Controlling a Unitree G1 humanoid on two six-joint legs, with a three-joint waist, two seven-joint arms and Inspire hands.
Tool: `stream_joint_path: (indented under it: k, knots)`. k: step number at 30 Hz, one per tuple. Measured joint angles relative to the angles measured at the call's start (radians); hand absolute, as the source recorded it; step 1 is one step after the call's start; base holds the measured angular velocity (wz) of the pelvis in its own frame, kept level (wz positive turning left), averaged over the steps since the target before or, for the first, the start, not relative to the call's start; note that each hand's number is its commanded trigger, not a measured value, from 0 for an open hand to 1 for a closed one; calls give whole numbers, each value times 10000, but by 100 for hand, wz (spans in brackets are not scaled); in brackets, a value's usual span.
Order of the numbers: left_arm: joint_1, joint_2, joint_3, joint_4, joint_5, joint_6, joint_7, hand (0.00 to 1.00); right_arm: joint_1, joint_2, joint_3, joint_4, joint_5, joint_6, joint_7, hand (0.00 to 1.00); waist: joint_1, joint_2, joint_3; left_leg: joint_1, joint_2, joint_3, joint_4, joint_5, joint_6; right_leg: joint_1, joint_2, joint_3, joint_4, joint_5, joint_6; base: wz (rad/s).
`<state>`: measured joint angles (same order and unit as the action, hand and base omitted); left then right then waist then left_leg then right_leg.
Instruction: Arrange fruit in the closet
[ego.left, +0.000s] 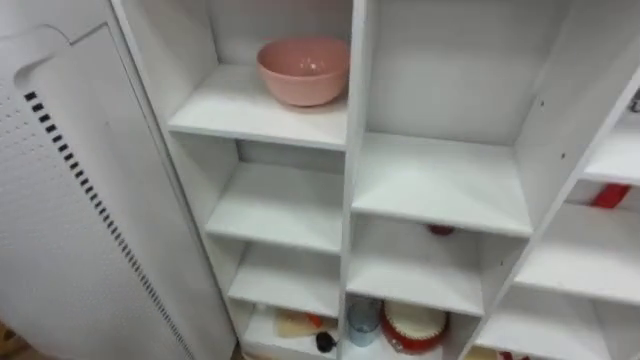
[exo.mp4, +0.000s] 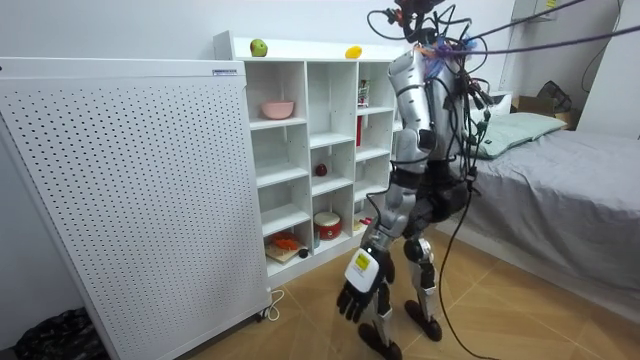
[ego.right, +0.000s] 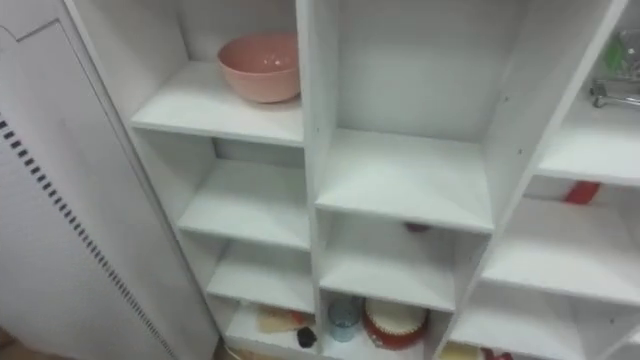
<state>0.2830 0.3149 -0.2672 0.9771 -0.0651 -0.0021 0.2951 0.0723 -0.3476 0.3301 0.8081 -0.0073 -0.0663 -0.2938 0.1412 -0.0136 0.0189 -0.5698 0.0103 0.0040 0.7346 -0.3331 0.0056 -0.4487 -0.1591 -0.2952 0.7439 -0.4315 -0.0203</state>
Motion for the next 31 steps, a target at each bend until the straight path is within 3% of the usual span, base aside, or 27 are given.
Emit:
stream_joint_path:
  k: [3,5,10,14,18,22,26,31]
  knots:
    - [61,-266,23,124,93,-9,39,0,588,288,-18,227,78,-68,251,0,-59,43,-23,979,53,37,-933,210,-32,1016,221,-61,-1103,367,59,-4]
    - [176,-526,410,191,577,-13,69,0,1109,459,-128,438,197,-154,486,0,-298,17,-78,1870,-14,37,-1718,393,-32,1946,298,-142,-1986,602,157,7]
    - [411,-810,931,218,1513,19,71,0,1742,917,-711,1254,437,-317,558,0,-632,-38,-200,3561,-71,96,-2855,458,-21,3689,551,-276,-3510,931,353,2]
    - [358,-1125,1281,231,2539,64,77,0,1837,1150,-1154,1624,173,-278,524,0,-1080,-118,-198,4599,-95,335,-3327,456,-11,4822,644,-147,-4258,1145,502,-3]
    - [-14,-1193,1305,241,3288,247,86,0,1722,1393,-1193,1952,272,-277,431,0,-1291,-94,-202,5080,-62,448,-3659,456,-10,5302,739,-88,-4641,1290,508,-10]
    - [-54,-1491,1559,255,3520,399,90,0,1746,1681,-1390,2382,380,-177,442,0,-1356,-22,-174,5649,-54,635,-4009,455,-11,5771,774,39,-4949,1398,537,-13]
    - [142,-1768,1983,238,3520,710,8,0,1748,1780,-1940,2917,358,197,454,0,-1388,65,-185,6021,-49,784,-4216,455,-9,6090,826,227,-5240,1523,575,-14]
    - [151,-1847,2553,416,3518,929,-273,0,1653,1836,-2065,3613,-87,738,830,0,-1406,39,-175,6285,-17,963,-4299,460,-9,6202,850,474,-5218,1541,570,-13]
